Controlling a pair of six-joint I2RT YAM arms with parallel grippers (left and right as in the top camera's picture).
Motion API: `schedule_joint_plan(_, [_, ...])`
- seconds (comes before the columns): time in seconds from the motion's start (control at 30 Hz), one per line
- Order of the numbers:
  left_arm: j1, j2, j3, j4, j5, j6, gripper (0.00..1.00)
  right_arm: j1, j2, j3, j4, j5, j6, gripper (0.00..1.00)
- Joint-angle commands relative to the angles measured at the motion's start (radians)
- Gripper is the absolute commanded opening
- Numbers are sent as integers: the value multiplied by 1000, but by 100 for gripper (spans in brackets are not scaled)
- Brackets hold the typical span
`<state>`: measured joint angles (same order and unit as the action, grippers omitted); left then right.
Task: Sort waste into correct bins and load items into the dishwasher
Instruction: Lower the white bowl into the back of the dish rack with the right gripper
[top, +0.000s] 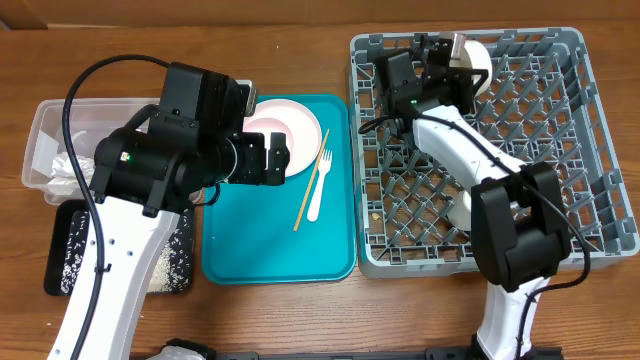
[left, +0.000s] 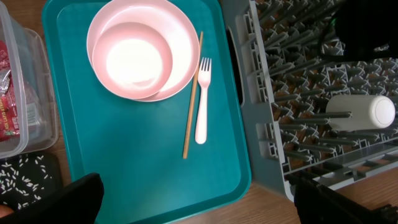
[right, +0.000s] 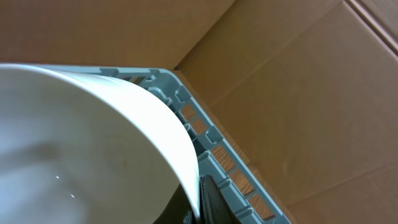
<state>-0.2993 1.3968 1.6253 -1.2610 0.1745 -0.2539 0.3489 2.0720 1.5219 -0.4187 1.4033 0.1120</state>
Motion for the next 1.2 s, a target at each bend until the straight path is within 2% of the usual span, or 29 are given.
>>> schedule_joint_plan(0.0, [5,-9,13,2,-10,23,100,17,12,3,7,10,19,4])
schedule_joint_plan(0.37, [5,-9,13,1,-10,23,100,95,12,3,17,9,17,4])
schedule_joint_plan(1.17, [5,-9,13,2,-10,23,100,106,17,-37,14,5,42,4])
